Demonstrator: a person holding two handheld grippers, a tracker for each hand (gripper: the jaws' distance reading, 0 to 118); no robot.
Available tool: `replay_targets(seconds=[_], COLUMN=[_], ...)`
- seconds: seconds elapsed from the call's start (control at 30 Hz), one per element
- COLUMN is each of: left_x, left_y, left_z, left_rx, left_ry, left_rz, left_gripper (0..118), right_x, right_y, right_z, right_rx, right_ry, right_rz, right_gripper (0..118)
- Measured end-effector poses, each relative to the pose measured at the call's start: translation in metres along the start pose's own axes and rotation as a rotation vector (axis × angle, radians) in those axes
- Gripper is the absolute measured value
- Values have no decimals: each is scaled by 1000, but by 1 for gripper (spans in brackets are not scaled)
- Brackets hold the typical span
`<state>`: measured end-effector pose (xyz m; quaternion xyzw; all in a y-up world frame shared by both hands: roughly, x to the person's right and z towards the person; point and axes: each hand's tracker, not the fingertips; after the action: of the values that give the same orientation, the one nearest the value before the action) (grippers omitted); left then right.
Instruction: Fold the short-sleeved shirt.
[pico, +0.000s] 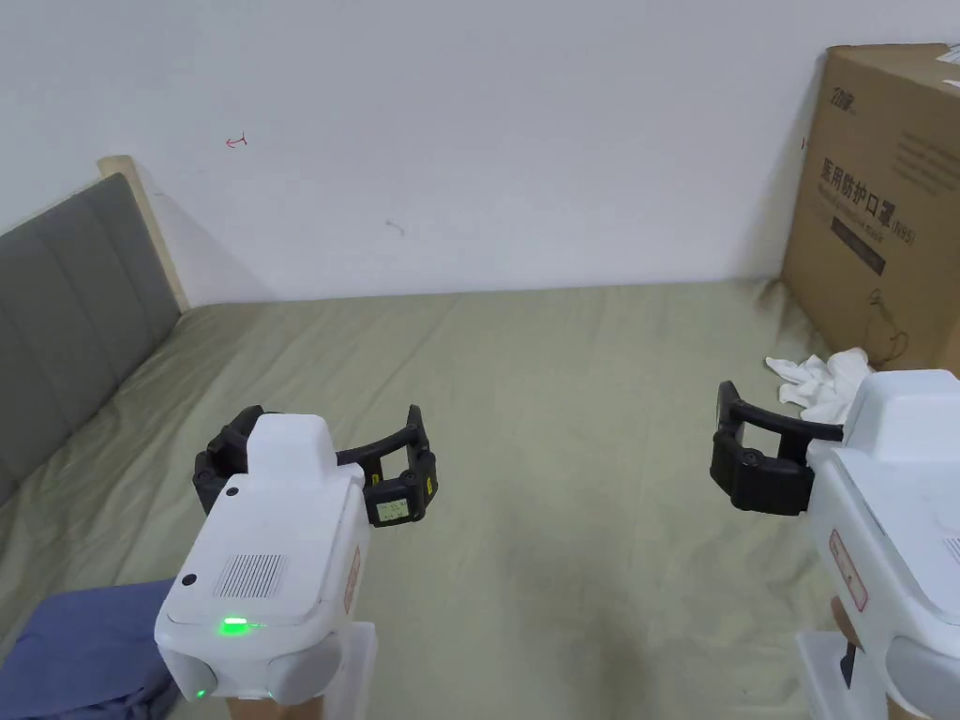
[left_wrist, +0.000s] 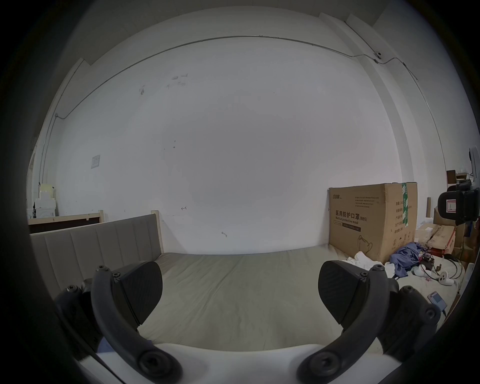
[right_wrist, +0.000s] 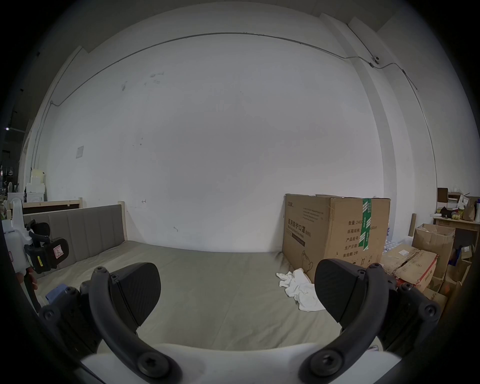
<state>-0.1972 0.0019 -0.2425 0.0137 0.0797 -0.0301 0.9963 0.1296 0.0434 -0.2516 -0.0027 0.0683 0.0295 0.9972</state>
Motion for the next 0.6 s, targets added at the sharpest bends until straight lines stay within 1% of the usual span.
replay_targets(seconds=[0.6], left_x=[-1], left_y=[2], left_z=[3], left_rx=[16], left_ry=[11], left_rz=[-16], left_gripper=[118], right_x=[-3], right_y=[3], right_z=[2], right_rx=[4], right_ry=[-6], right_rz=[-1], right_gripper=[117])
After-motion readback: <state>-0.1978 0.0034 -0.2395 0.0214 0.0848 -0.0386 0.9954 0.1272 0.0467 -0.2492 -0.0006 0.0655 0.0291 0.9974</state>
